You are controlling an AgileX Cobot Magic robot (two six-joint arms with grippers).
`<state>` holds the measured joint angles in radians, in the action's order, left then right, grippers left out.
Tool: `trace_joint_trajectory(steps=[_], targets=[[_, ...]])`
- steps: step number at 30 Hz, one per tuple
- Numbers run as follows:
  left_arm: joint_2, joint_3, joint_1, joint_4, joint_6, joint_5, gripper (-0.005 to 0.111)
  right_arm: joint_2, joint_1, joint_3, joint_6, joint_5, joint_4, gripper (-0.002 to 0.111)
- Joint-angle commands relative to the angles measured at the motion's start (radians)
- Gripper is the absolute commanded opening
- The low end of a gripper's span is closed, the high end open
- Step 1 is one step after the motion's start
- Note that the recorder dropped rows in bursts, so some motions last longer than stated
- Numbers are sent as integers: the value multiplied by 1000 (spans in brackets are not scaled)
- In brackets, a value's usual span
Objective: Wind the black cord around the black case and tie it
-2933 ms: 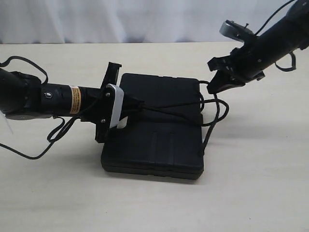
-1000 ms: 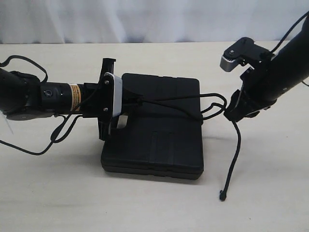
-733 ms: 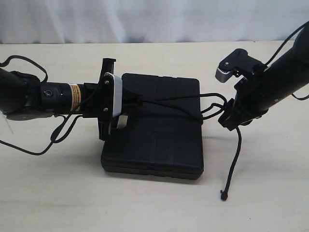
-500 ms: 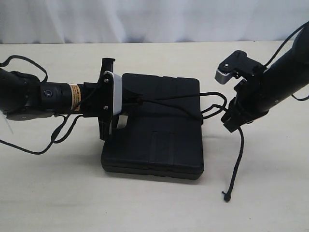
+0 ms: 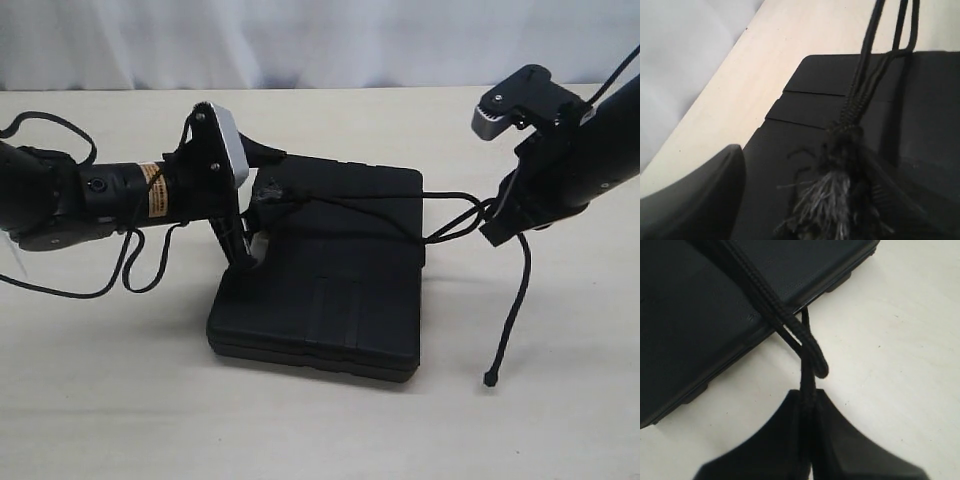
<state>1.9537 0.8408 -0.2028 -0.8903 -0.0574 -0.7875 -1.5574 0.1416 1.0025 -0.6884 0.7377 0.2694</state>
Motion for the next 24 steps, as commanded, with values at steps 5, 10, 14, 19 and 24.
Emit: trace_joint_trajectory(steps=[5,10,14,19,24], targets=[[-183,7,-2,11,458,196,62,12,1,-2,32,-59,-27,4],[-290,40,-2,10,699,504,62,12,1,-2,32,-80,-27,4],[-296,40,-8,10,758,605,62,12,1,-2,32,-82,-27,4],[-294,62,-30,17,817,840,48,12,1,-2,32,-81,-27,4],[-270,71,-41,75,817,837,44,11,1,-2,32,-90,-24,4]])
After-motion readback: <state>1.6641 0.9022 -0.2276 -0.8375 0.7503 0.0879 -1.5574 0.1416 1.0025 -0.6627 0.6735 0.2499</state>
